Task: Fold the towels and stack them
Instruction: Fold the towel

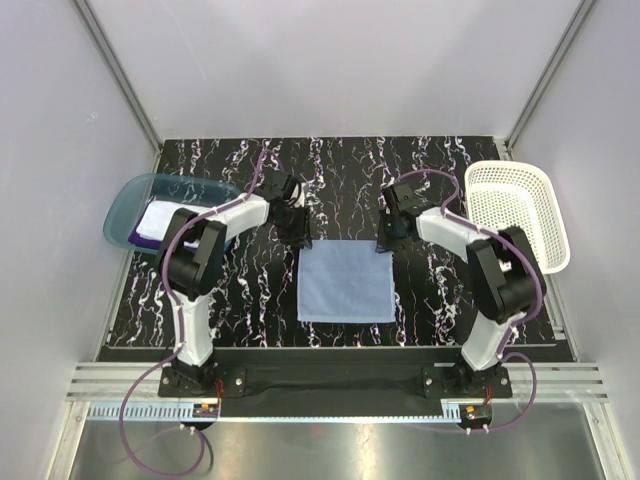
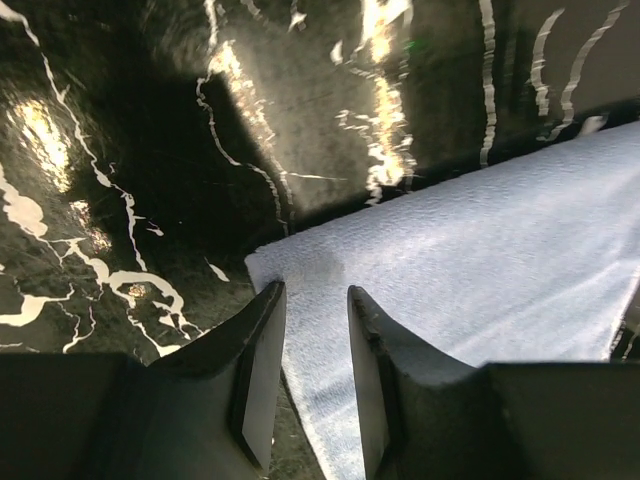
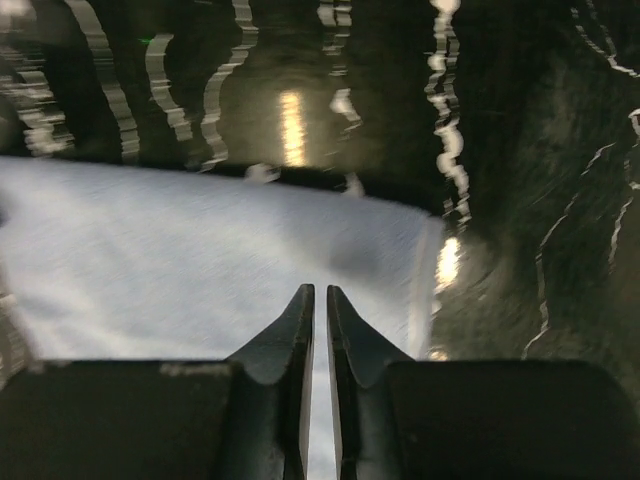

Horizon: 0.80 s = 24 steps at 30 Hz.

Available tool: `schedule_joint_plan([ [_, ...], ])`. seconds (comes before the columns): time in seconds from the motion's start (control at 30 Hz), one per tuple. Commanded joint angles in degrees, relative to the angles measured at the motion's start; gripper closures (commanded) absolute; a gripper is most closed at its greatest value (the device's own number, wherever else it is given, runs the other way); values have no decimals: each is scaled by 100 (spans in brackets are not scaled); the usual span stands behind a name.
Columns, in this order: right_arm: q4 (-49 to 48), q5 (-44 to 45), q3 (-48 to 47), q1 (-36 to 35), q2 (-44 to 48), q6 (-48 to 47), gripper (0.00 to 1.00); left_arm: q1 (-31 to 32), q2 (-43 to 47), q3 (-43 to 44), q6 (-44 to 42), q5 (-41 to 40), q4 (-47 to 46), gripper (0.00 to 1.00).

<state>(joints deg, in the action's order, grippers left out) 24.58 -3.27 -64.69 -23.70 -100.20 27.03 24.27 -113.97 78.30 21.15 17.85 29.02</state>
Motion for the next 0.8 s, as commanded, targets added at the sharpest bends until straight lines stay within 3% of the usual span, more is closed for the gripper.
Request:
schedule_joint_plan([
  [0.0, -31, 528, -299, 155, -332, -434, 85, -28, -81, 98, -49, -88, -63, 64],
  [0.37, -524, 179, -404, 542, -852, -1059, 81, -54, -275, 501, -102, -273, 121, 64],
  [0.53, 64, -902, -834, 744, -571, -1480, 69, -72, -161, 906, -504, -430, 491, 62],
  [0.77, 793, -1737, -1617, 1280, -992, -2025, 68, -186, -178, 1407, -1366, -195, 842, 55],
])
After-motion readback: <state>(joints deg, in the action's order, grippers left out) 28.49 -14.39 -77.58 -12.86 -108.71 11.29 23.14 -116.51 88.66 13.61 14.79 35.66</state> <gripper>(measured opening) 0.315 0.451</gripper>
